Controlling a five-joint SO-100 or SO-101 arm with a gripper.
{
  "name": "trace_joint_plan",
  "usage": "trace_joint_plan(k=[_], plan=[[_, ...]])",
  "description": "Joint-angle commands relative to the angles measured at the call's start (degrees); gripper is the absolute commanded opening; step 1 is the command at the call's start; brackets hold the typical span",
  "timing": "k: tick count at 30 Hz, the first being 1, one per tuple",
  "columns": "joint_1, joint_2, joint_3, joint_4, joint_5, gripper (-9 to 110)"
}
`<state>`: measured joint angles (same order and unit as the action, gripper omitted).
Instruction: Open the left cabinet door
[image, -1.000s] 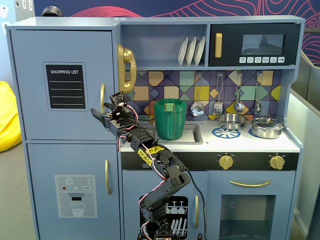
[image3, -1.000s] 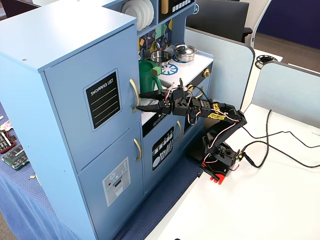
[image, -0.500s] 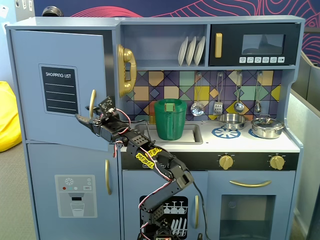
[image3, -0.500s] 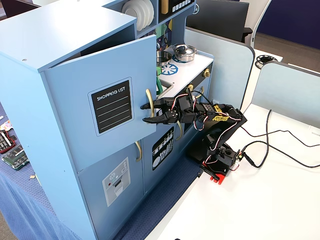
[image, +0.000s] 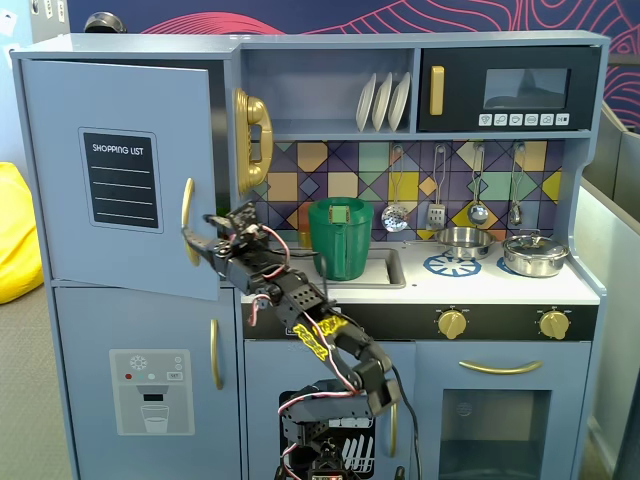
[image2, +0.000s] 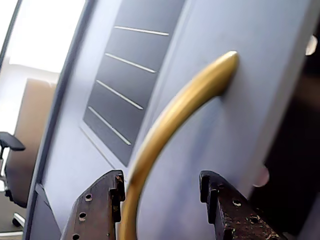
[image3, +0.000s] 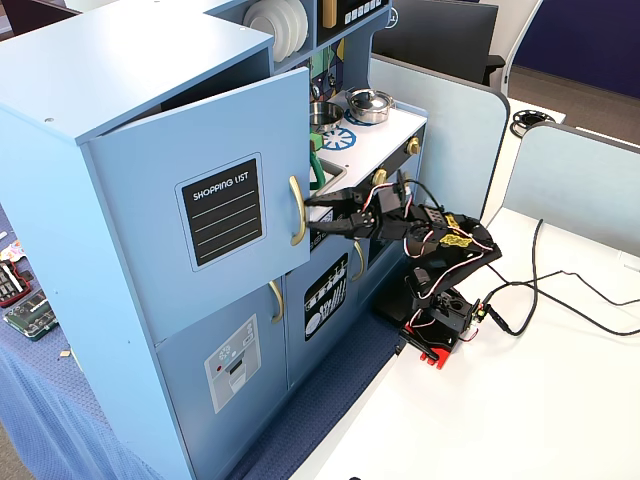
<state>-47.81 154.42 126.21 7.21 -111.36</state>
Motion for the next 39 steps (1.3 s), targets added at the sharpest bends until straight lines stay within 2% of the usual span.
trace_joint_plan(k=[1,10,17,39], plan=[[3.9,5.3,0.2,3.4,1.7,10],[12.2,8.3,0.5,8.0,7.2,8],[17.4,3.0,-0.4,8.4,11.3,6],[-8.1,-5.4,-1.2,2.1,-3.3,3]])
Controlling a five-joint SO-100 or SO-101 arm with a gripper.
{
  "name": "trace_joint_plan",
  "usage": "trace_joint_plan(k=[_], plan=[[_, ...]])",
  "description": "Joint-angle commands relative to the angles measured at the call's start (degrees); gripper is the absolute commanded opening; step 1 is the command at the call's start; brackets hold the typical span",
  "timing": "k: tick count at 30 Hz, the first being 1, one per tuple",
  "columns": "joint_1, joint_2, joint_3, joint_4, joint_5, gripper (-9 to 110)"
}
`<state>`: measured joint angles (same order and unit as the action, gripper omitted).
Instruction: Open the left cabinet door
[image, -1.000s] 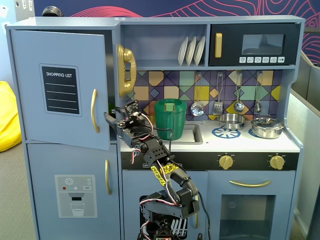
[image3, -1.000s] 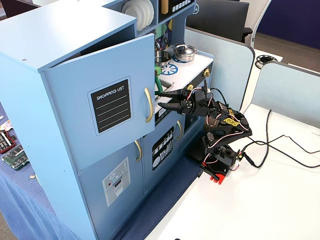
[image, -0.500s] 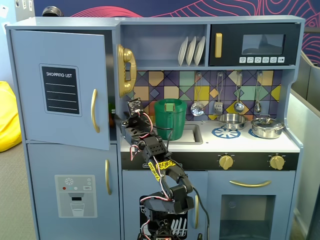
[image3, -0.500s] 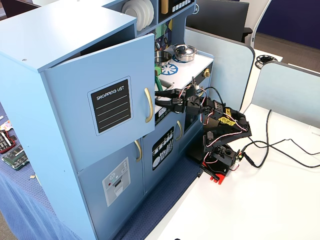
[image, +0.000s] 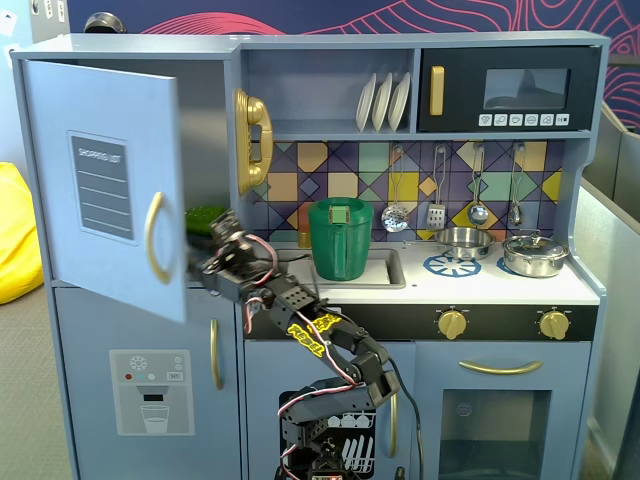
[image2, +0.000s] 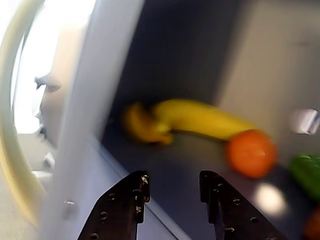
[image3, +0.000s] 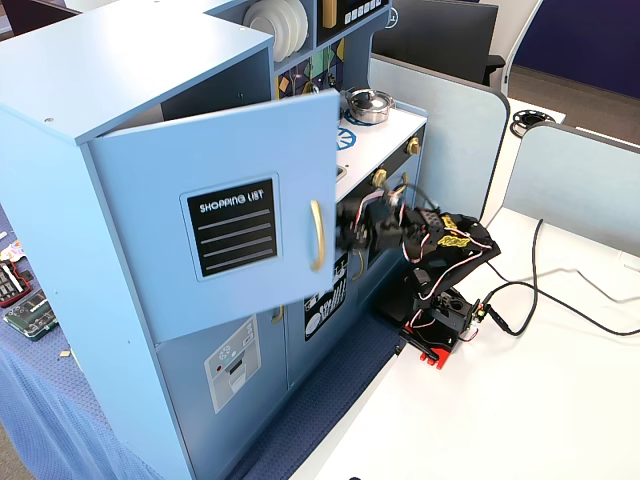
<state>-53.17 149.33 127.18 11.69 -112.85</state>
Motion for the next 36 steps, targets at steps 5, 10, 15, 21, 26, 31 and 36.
trace_joint_plan(k=[5,10,15,21,26,31,36], plan=[[-1.5,-0.3,-1.8,-2.9,-1.6,3],[12.6,2.1,2.5,-1.9,6.0,2],[30.0,5.9,6.5,14.3,16.1,1],[42.6,11.5,16.2,26.2,22.5,0],[48.3,19.2,28.4,33.0,24.4,0],[50.4,27.0,38.8,43.4,25.8,0],[51.2,32.4,44.4,52.6,23.8,0]])
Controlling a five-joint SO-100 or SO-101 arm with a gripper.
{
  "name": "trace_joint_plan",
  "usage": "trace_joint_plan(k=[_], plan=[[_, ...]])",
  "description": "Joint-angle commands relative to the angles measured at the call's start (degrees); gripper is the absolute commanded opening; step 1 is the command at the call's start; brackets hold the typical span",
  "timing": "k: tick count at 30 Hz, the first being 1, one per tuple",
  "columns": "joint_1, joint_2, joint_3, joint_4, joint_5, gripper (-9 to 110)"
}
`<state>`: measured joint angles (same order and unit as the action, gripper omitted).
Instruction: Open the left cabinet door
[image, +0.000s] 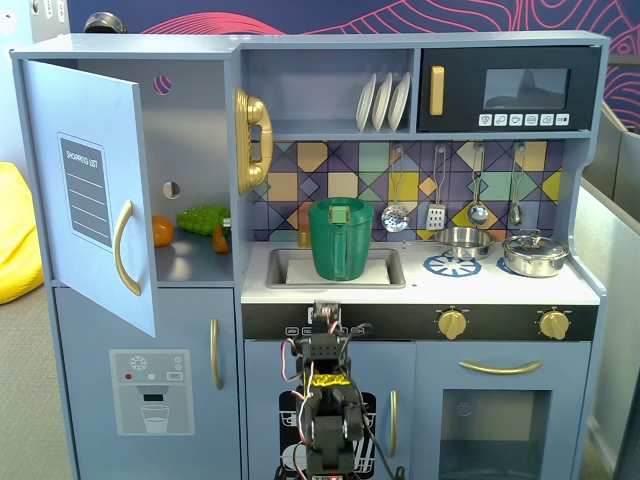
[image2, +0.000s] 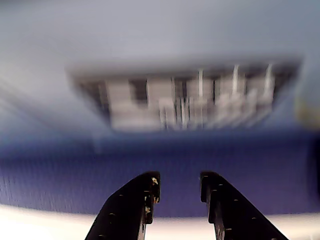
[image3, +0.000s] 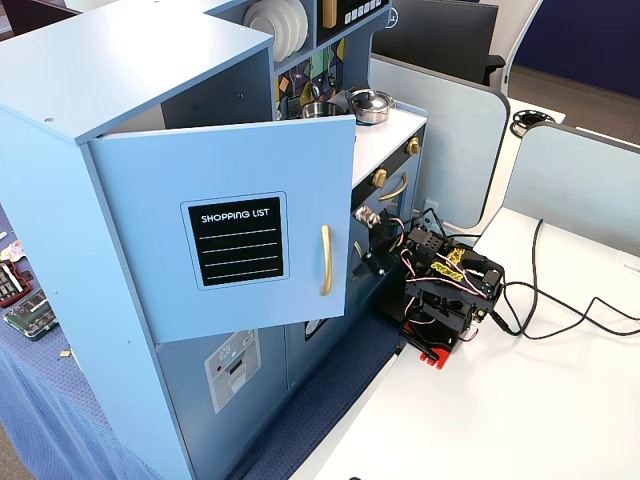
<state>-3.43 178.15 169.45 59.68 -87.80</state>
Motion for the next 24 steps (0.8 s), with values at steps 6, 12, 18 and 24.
trace_joint_plan(k=[6,12,18,24], plan=[[1.7,3.9,2.2,12.9,0.0,0],[1.7,3.9,2.2,21.5,-0.3,0],[2.2,3.9,2.2,26.1,0.9,0],[2.7,4.0,2.2,28.2,-0.5,0]])
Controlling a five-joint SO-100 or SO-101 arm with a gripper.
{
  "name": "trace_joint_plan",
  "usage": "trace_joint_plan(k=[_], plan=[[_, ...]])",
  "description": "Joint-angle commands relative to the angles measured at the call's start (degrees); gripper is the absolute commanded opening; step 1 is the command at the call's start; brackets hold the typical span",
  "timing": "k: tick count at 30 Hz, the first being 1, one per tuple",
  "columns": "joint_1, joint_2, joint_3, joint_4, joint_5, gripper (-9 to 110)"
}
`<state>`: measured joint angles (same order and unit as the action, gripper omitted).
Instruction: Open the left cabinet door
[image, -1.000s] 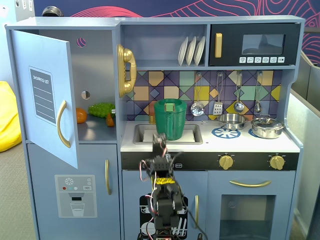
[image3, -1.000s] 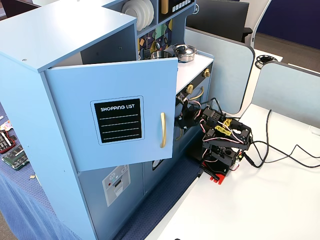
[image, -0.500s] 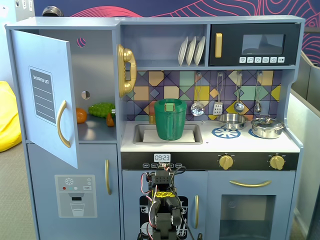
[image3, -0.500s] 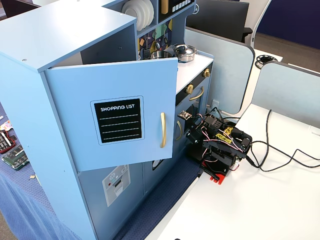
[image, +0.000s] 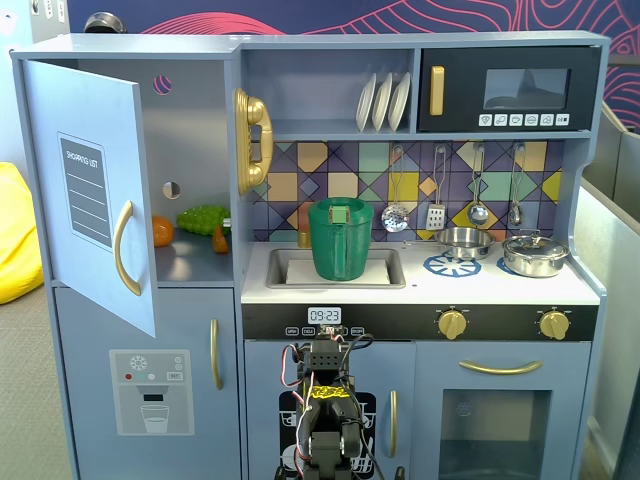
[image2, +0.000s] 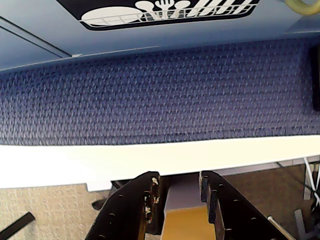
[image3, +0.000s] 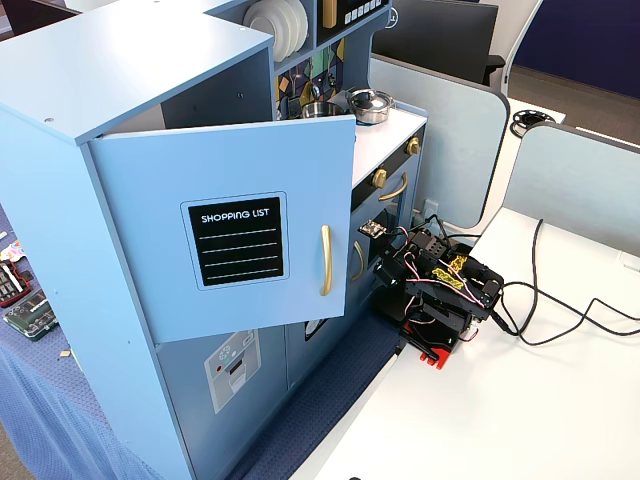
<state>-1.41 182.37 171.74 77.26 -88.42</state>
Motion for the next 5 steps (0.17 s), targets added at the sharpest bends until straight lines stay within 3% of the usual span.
trace_joint_plan(k=[1,5], plan=[[0.7,-0.3,-0.1,10.6,0.3,0],[0.7,-0.3,-0.1,10.6,1.5,1]])
